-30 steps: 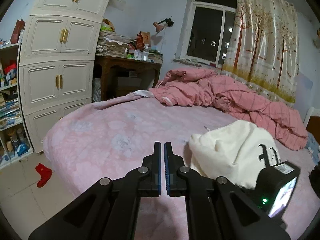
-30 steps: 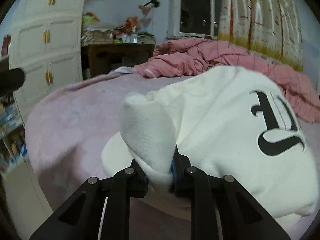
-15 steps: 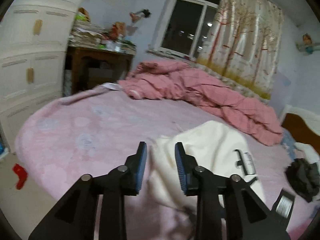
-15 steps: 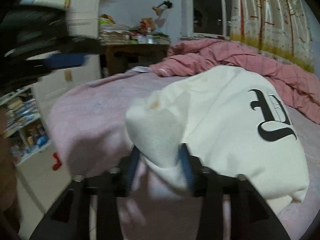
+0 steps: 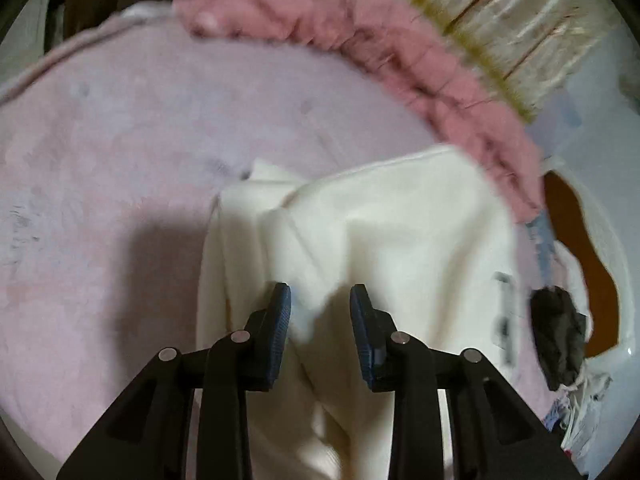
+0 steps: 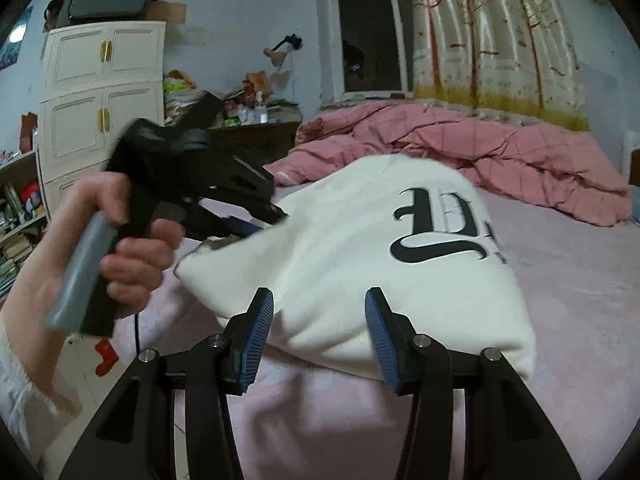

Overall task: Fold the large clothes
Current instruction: 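Lower the hoodie onto the bed and open the right tool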

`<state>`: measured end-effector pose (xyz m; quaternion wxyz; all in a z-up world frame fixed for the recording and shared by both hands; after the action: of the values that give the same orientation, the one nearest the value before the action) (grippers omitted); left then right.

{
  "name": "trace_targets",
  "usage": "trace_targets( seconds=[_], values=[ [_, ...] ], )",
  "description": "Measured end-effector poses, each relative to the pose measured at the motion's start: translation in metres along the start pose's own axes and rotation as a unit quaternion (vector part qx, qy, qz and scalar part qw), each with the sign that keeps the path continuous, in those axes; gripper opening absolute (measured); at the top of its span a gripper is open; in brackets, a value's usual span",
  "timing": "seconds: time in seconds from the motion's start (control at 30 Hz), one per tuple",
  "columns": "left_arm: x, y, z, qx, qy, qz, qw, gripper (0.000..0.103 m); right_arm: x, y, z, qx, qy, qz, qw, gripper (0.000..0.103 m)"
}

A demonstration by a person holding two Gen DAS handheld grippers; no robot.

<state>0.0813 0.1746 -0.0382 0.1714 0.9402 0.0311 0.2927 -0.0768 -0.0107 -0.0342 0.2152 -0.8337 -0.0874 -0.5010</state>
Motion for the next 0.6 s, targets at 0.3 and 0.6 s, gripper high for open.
trace_targets(
  seconds=[0.3,0.6],
  values=[
    [0.052,0.028,-0.065,0.027,0.12,0.078,0.9894,0.005,0.012,-0.015,0.04,0.027,-0.016,0.005,0.999,0.05],
    [0.059,0.017,-0.022,0.115,0.043,0.126,0.9844,0.013,0.006,-0.016,0.067,0.069,-0.066,0.031,0.995,0.047]
  ],
)
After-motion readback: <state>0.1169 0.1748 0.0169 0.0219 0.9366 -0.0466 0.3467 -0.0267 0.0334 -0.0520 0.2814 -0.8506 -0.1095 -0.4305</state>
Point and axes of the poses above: each gripper's, at about its wrist camera, not at the fingertips, and z roughly the way its jaws point, y to its right, x to its top, the point moved 4 cm from there along z, roughly the way its jaws point, and after that the axes turned 15 degrees about z, right-handed, at the moved point
